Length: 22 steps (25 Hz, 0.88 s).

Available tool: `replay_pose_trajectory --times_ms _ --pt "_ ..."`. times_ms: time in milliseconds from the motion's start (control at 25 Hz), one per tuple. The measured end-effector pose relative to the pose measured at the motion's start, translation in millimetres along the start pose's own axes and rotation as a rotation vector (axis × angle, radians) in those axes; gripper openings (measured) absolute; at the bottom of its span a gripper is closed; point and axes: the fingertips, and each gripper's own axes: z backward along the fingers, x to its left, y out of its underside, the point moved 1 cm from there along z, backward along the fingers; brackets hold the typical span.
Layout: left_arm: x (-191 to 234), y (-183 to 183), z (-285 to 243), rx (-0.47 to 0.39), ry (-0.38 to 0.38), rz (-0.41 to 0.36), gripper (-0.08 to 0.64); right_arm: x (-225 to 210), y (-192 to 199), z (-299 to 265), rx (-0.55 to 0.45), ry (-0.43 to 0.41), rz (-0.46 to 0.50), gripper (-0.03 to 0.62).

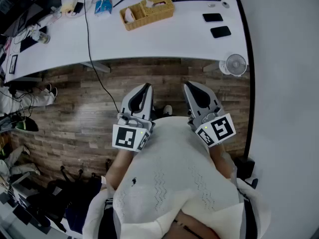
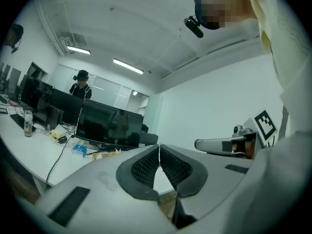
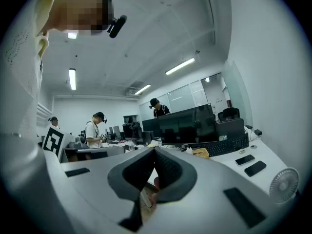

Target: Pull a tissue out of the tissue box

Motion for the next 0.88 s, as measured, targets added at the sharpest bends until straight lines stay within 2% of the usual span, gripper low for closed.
replay_pose_trajectory --times_ms 480,880 --pt "5 1 -6 0.002 0.042 -0.022 0.02 0 4 -4 0.016 0.042 -0.001 0.0" --pt "30 -4 2 -0.026 0.032 -0.033 0.02 16 4 -23 -0.01 0.058 -0.009 0.001"
